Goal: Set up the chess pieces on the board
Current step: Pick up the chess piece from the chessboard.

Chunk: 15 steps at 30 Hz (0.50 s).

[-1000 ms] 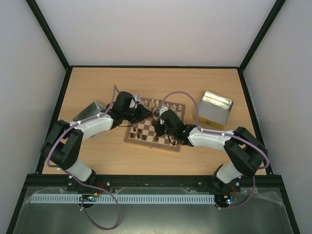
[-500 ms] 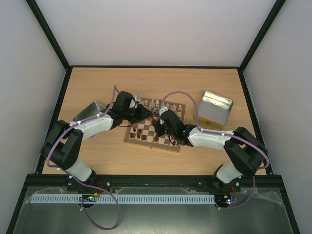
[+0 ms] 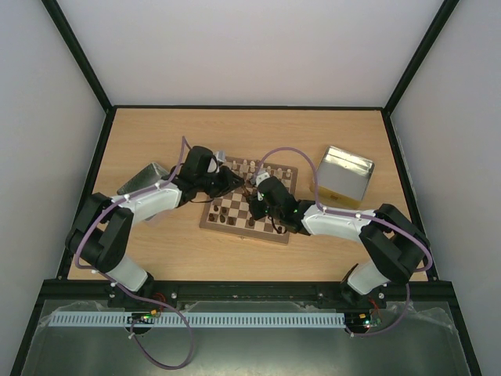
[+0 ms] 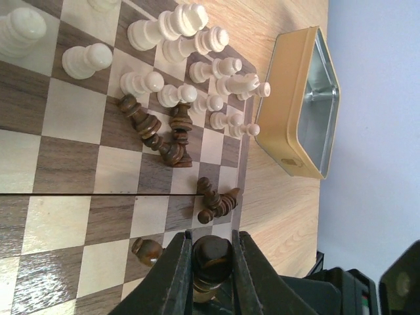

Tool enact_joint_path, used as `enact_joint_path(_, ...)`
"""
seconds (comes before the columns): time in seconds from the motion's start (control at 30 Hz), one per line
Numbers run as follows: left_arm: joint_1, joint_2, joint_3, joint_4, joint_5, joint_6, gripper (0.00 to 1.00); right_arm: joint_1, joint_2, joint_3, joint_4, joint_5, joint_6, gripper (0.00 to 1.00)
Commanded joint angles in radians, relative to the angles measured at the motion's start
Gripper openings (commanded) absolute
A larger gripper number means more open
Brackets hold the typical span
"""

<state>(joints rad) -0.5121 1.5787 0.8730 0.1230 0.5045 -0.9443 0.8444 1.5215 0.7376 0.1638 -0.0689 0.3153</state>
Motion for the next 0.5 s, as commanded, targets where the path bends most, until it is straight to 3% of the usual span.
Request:
enact_joint_path(0.0,-0.003,-0.020,0.039,0.018,0.003,-0.014,0.02,-0.002,-0.023,-0.004,-0.002,0.029,-0.008,0.04)
enact_joint_path(0.27,0.001,-0.064,0.037,-0.012,-0.052,0.029,0.02,-0.002,-0.079,-0.047,0.000,0.130,0.027,0.02)
enact_joint_path(0.47,-0.085,-0.160,0.032,-0.083,-0.227,0.230,0.02,-0.002,-0.195,-0.097,-0.009,0.288,0.097,0.02)
